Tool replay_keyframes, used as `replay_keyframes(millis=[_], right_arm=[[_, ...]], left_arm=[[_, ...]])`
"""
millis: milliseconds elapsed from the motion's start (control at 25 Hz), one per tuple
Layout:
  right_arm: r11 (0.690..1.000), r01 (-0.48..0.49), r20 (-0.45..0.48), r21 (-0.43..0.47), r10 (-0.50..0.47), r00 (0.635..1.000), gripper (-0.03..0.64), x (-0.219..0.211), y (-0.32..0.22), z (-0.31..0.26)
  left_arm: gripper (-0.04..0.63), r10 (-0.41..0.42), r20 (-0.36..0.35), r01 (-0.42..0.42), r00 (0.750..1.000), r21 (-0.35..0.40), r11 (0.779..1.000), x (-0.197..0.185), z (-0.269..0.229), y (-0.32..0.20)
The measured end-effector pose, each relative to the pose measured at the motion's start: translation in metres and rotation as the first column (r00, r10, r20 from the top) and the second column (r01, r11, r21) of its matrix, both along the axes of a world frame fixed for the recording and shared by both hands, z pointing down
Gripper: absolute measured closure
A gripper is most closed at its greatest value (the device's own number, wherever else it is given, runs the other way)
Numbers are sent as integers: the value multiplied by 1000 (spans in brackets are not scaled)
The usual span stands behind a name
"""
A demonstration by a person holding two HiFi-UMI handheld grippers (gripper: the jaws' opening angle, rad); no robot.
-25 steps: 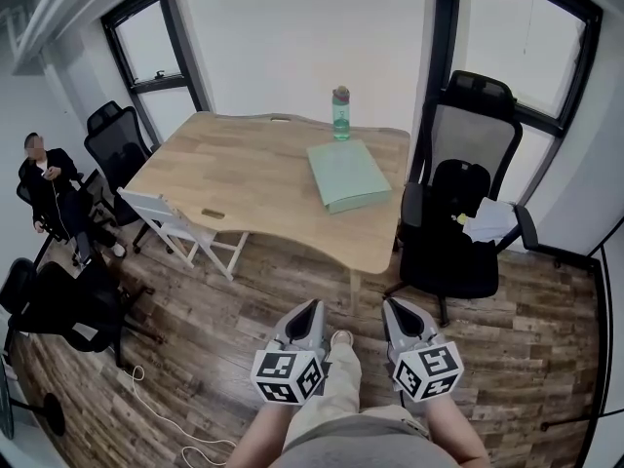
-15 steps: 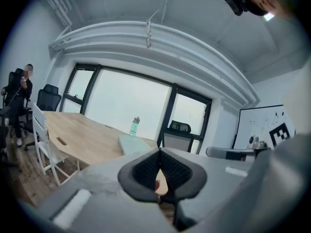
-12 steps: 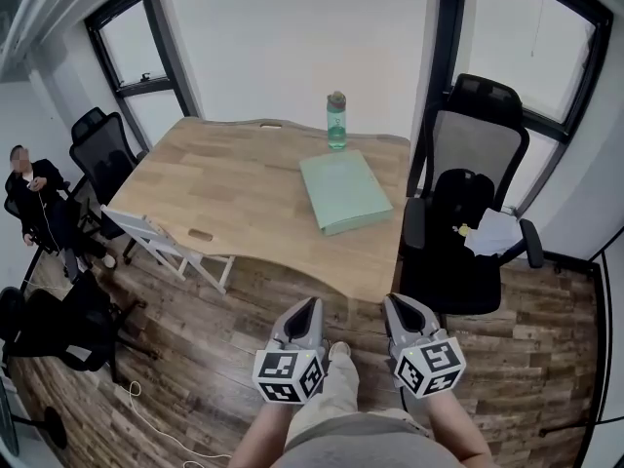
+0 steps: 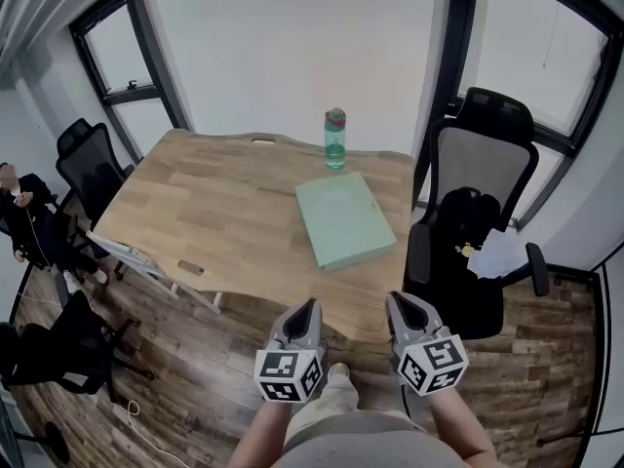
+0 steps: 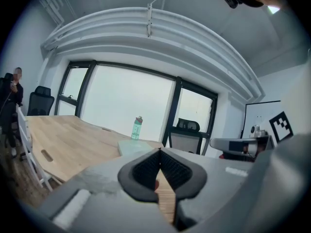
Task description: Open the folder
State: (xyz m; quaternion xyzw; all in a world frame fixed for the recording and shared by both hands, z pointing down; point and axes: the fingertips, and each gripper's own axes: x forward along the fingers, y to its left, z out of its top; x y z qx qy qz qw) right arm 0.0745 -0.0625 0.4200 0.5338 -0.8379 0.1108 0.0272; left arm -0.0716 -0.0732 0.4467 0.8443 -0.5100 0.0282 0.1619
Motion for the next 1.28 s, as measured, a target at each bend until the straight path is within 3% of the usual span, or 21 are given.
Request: replay_keyframes(millis=[520,880,1280], right_arm=[[999,-32,-11,-19,32,999,615,6,-122,7],[996,-50,-63,-76,45,997,615,31,-177,38],[985,-10,-135,-174,-13,991,615,64,-245,95]], left_arm=[[591,49,29,-49,998,-22,999,8,16,-118],[591,60,72,-56,996,-64,996,18,43,-157],[591,69,150,-50,986,-129,990,43,91,-189]])
